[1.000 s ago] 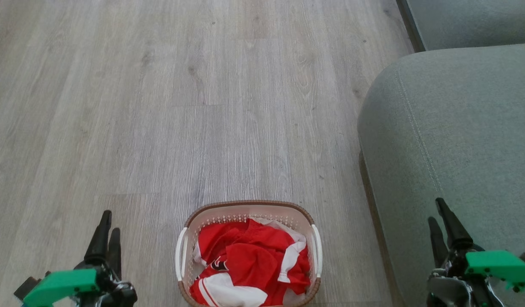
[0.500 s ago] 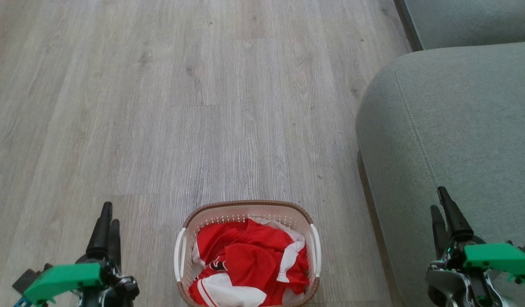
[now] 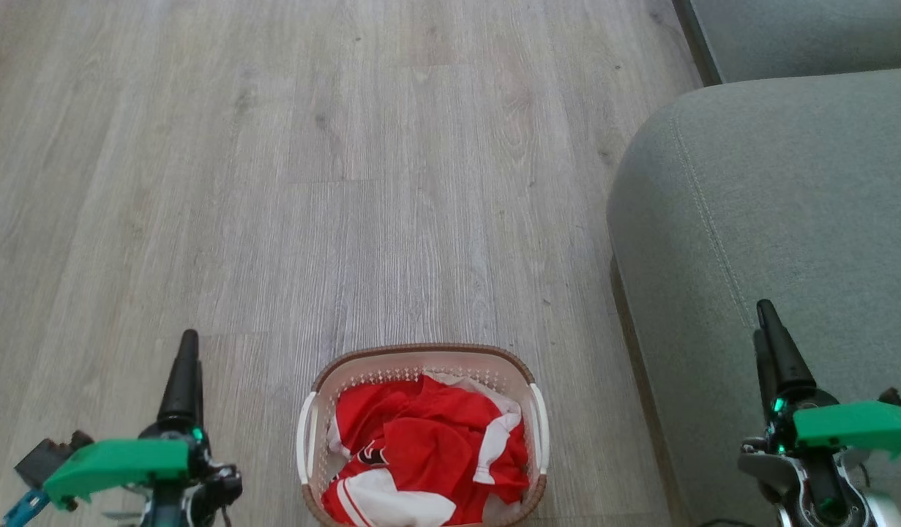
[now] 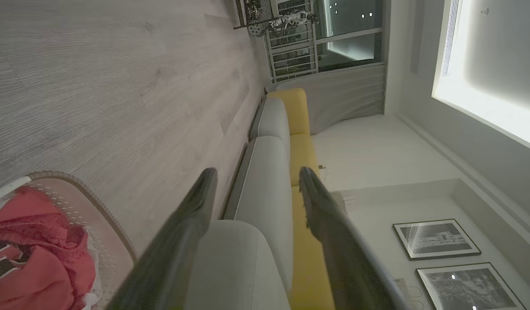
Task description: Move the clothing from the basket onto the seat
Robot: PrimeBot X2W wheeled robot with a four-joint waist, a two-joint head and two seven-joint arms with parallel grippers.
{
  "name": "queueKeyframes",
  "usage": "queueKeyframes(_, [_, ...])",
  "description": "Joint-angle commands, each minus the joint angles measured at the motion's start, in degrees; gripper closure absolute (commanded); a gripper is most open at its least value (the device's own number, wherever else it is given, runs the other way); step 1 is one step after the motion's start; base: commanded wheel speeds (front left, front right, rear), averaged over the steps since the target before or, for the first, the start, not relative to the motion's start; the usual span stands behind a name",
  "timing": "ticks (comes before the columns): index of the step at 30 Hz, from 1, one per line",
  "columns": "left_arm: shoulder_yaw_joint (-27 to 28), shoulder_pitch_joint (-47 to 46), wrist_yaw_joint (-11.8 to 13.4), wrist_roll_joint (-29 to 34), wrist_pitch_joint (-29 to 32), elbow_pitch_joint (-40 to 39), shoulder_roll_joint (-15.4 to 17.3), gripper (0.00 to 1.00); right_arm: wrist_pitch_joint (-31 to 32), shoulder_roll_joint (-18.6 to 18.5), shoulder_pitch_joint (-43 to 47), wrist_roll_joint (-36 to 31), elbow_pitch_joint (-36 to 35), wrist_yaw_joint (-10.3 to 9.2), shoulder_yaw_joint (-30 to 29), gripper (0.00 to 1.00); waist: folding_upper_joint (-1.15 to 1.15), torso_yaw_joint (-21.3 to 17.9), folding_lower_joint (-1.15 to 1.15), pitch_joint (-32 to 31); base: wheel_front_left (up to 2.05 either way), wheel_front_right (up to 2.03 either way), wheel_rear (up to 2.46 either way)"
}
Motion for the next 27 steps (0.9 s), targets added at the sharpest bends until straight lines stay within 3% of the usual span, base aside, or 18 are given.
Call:
queueKeyframes(1, [-0.08, -3.19, 0.39, 1.92, -0.6, -2.61, 0.61, 0.0, -0.73, -1.52, -2.62, -1.74, -2.83, 0.0, 0.56, 0.0, 0.0, -0.05, 0.0, 0.02, 0.0, 0.0, 0.0])
queueKeyframes(27, [-4.65, -3.16, 5.44, 31.54, -5.13, -6.61, 0.75, 0.0, -5.3, -6.09, -3.6, -29.51, -6.84, 0.0, 5.37, 0.0, 0.0, -0.81, 0.0, 0.2, 0.0, 0.0, 0.0])
